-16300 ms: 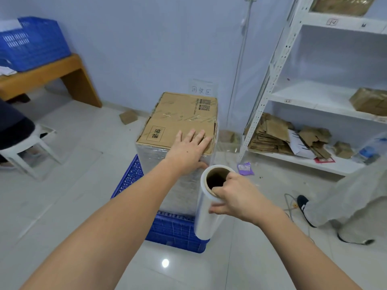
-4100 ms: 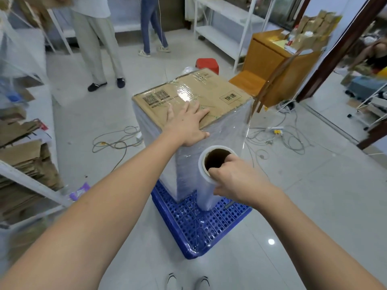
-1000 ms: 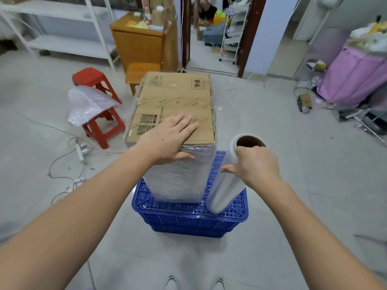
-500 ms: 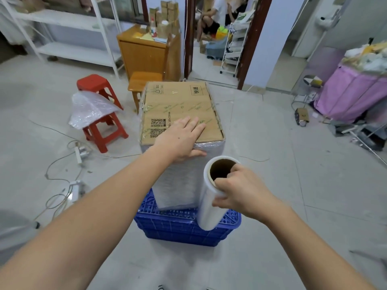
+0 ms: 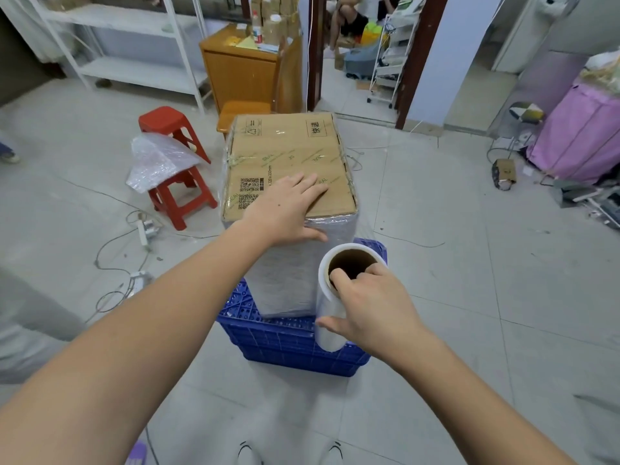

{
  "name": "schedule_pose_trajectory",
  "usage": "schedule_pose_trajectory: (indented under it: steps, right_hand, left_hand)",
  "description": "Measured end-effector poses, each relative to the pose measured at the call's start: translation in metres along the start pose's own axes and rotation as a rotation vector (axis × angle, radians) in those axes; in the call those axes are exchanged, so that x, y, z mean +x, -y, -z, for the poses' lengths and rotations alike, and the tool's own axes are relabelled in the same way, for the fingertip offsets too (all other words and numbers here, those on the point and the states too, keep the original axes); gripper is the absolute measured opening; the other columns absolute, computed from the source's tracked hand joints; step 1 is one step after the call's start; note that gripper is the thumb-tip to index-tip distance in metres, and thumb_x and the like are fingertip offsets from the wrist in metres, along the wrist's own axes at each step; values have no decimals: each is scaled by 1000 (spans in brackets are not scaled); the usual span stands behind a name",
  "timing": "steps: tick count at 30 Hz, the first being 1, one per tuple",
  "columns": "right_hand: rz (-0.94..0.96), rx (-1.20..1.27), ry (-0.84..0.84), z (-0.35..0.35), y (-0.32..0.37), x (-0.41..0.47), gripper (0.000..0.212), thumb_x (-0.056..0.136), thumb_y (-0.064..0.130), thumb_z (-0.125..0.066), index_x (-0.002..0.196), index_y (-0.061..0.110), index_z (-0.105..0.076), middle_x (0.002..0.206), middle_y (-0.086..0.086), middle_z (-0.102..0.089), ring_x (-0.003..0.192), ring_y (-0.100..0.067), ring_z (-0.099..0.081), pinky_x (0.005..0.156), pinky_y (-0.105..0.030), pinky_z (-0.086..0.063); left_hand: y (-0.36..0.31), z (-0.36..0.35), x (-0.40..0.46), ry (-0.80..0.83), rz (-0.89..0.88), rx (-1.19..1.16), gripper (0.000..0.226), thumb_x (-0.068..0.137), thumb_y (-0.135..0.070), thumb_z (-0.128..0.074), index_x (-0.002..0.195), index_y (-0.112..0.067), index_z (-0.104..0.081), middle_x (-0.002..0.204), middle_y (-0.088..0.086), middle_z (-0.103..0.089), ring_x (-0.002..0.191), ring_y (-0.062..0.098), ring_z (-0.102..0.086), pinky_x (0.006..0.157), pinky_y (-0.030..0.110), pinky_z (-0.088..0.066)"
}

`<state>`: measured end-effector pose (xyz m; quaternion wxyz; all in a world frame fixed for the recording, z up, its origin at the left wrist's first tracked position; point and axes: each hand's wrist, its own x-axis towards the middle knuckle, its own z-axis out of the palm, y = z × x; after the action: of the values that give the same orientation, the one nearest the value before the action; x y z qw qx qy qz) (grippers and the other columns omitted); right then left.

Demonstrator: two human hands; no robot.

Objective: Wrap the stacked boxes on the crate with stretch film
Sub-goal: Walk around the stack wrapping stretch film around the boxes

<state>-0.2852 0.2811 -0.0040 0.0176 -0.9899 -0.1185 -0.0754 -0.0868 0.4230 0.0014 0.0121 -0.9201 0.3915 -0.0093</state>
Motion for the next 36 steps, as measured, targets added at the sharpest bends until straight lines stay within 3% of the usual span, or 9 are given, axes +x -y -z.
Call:
schedule_pose_trajectory:
  steps: [4,8,11,15,21,25,28,31,36]
  right_hand:
    - [-72,-43,-57,-2,8,8,50,76,64,-70,80,23,-40,61,5,-59,58,-19,-34,71,-33,-46]
    - [-172,-216,-68,5,15,1,60,57,44,-86,71,23,-31,49,9,-32,48,-15,-24,54,-25,-25]
    - [-249,-220,-83,-4,28,0,53,59,34,-80,70,20,-30,49,10,-23,45,-18,-23,53,-29,-23]
    - [-430,-205,-85,-16,42,14,61,67,61,-73,59,18,-30,41,7,-21,40,-22,-23,55,-31,-27]
    - [-561,-90,-158,-18,44,18,70,53,74,-68,55,20,-23,44,14,-12,51,-21,-31,54,-28,-23]
    - [-557,-103,-143,-19,47,13,69,51,58,-86,56,22,-27,45,14,-16,55,-22,-34,56,-26,-25]
    - [-530,-107,-98,-19,46,8,64,55,51,-85,55,21,-28,44,8,-27,58,-24,-38,54,-27,-31]
    - [-407,-72,-70,-16,51,3,67,54,45,-89,56,20,-26,46,7,-26,56,-24,-38,48,-29,-38]
    - [-145,-6,-72,-10,65,11,59,60,51,-84,60,27,-30,51,9,-30,59,-19,-35,59,-28,-44]
  left_hand:
    - [15,11,-1,114,-79,-66,125,72,-78,-72,166,-25,-9,174,5,-5,160,27,-4,127,39,-3]
    - [56,21,-14,198,-143,-97,115,79,-68,-75,166,-36,-6,174,-3,-1,160,22,-2,125,39,0]
    - [81,14,-26,165,-200,-35,111,82,-75,-66,165,-38,-3,173,-5,0,160,19,-1,130,46,-4]
    - [87,-7,-32,-4,-242,-70,101,86,-77,-59,165,-37,-12,174,-4,-7,160,19,-6,129,46,-6]
    - [94,-6,-27,-6,-252,-133,97,87,-73,-62,165,-35,-18,173,2,-13,159,24,-11,128,50,-9]
    - [90,0,-23,16,-247,-126,97,86,-71,-65,164,-35,-19,173,2,-13,159,23,-11,128,49,-9]
    - [89,1,-20,14,-232,-133,97,86,-70,-66,164,-36,-19,173,1,-13,159,22,-11,129,49,-9]
    - [86,4,-18,16,-224,-132,96,86,-70,-66,164,-36,-20,173,1,-14,159,21,-12,128,49,-9]
    - [77,3,-19,0,-212,-117,96,86,-71,-65,164,-36,-20,173,1,-14,159,22,-12,129,49,-9]
